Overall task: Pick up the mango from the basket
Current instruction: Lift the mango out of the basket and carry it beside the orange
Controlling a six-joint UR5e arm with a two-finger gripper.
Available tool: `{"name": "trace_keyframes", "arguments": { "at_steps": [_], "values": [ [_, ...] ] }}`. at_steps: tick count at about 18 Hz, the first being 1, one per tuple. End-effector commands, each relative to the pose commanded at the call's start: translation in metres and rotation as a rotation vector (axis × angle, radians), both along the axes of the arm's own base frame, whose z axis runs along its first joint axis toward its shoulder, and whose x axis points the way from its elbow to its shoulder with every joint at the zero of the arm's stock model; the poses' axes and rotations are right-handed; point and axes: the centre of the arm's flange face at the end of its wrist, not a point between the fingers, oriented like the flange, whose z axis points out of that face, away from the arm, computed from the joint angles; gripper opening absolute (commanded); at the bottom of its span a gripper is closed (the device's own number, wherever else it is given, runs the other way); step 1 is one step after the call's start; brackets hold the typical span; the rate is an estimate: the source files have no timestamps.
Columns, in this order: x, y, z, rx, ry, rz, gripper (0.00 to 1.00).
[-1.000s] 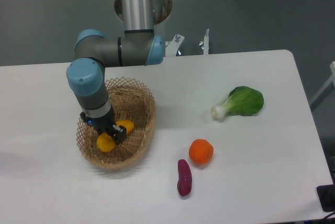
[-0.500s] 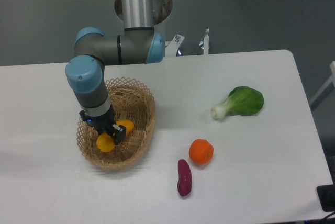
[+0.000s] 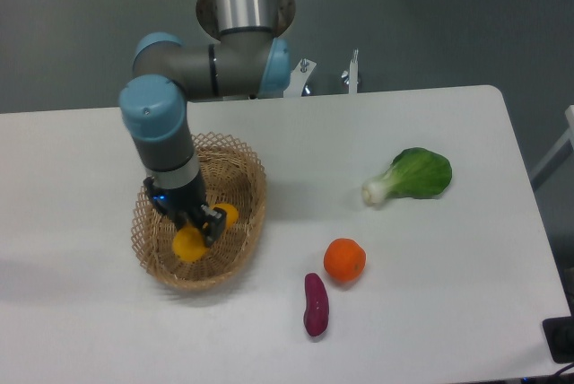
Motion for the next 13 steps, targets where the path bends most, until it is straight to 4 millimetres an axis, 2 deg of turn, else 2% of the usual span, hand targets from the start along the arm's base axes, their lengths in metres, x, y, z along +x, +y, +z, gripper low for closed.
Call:
{"name": "trace_keyframes", "arguments": {
  "at_steps": [2,4,11,13],
  "values": [
    [-0.024,-0.008,0.019,0.041,0.004,0.017,0.55],
    [-0.051,-0.017,0.027,0.056,0.012,0.026,0.55],
    [-0.123,-0.057,0.036,0.002,0.011,-0.013,0.55],
    [-0.134,-0.070,0.042,-0.005,0.019,-0.032,0.55]
  ]
}}
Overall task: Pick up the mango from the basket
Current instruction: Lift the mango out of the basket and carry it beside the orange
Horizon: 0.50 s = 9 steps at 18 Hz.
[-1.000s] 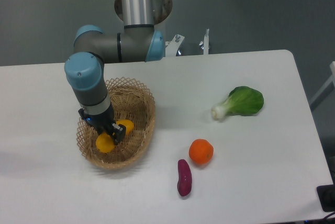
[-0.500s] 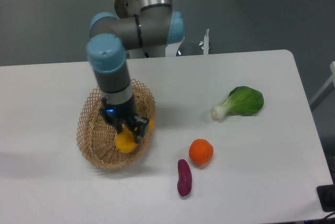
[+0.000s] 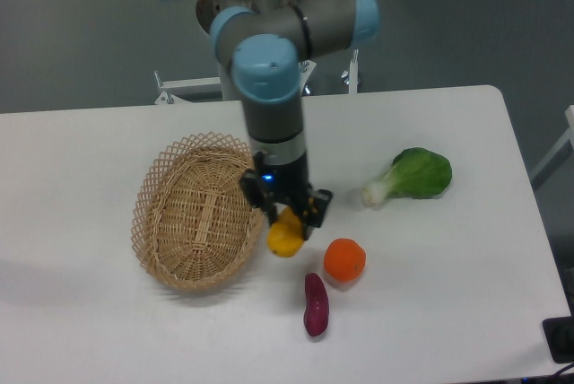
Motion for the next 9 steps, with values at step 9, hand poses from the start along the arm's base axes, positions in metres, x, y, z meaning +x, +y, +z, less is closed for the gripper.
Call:
{"name": "trace_keyframes", "arguments": {
  "at_steps": [9],
  "values": [
    [-0.038,-0.046,0.014,-0.026,-0.017,-0.092,0.55]
  ]
}}
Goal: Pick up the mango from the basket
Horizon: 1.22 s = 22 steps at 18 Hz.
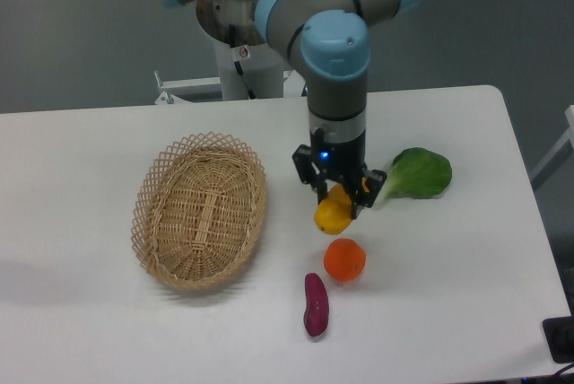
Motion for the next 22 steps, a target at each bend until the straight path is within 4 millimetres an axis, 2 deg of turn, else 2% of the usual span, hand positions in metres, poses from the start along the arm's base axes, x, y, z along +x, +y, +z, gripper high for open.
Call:
{"name": "trace_keyframes", "arguments": {
  "at_steps": [9,22],
  "values": [
    [-0.032,-0.030,0.001,-0.011,0.017,-0.016,0.55],
    [-0.046,-0.044,-0.005,-0.019,0.015,-0.028,0.55]
  ]
}}
